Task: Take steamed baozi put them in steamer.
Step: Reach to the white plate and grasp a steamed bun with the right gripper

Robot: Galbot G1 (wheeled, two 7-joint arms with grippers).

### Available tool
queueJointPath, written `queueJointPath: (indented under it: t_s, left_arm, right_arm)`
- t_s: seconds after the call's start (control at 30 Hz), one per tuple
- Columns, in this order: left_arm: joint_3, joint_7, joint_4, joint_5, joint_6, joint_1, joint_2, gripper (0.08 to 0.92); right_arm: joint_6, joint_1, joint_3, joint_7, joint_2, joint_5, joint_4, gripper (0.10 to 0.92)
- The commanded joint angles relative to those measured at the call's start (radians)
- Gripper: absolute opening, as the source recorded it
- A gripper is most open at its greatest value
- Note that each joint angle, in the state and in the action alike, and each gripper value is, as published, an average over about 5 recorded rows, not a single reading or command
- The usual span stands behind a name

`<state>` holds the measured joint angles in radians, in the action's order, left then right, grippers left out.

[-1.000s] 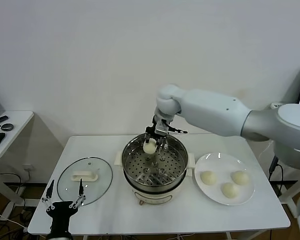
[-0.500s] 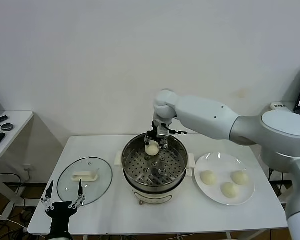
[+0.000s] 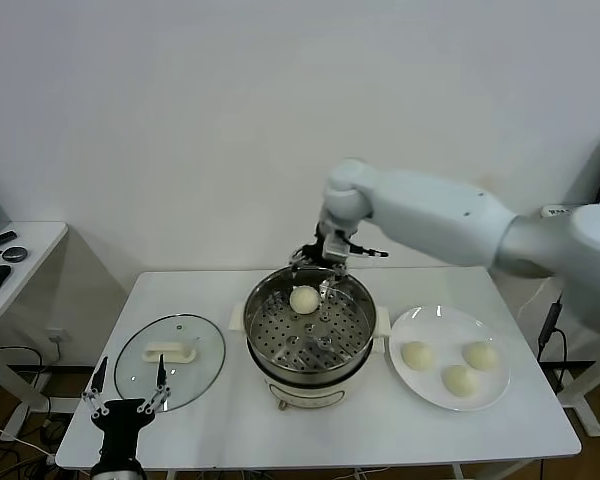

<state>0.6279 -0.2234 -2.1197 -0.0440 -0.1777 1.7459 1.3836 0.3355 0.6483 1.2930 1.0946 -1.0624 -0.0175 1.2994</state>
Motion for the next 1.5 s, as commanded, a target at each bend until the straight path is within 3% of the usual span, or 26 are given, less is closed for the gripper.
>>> queueJointPath:
  t_s: [0.03,0.23,0.37,0.53,1.03,1.5]
  left_arm:
    - [-0.002,0.002,0.0,0.003,0.004,-0.009,-0.011,0.823]
    - [-0.016,0.011,0.017,0.003,0.008,-0.028,-0.021,0.823]
    - [-0.022,0.013,0.023,-0.005,0.007,-0.032,-0.024,0.823]
    - [-0.022,0.016,0.03,-0.016,0.005,-0.038,-0.02,0.823]
    - [0.0,0.02,0.013,-0.029,0.007,-0.022,-0.006,0.823]
    - [0.013,0.022,0.005,-0.033,0.013,-0.017,-0.004,0.823]
  right_arm:
    - [-0.424,0.129,0.061,0.081,0.263,0.233,0.248,0.823]
    - [-0.602,0.104,0.076,0.101,0.486,0.218,0.316,0.823]
    - [-0.627,0.042,0.081,0.069,0.568,0.206,0.334,0.823]
    - [-0.591,-0.139,-0.045,0.074,0.617,0.075,0.3,0.823]
    - [-0.55,-0.556,-0.357,0.0,0.493,-0.063,0.107,0.823]
    - [-0.51,-0.697,-0.451,-0.033,0.339,-0.117,-0.034,0.823]
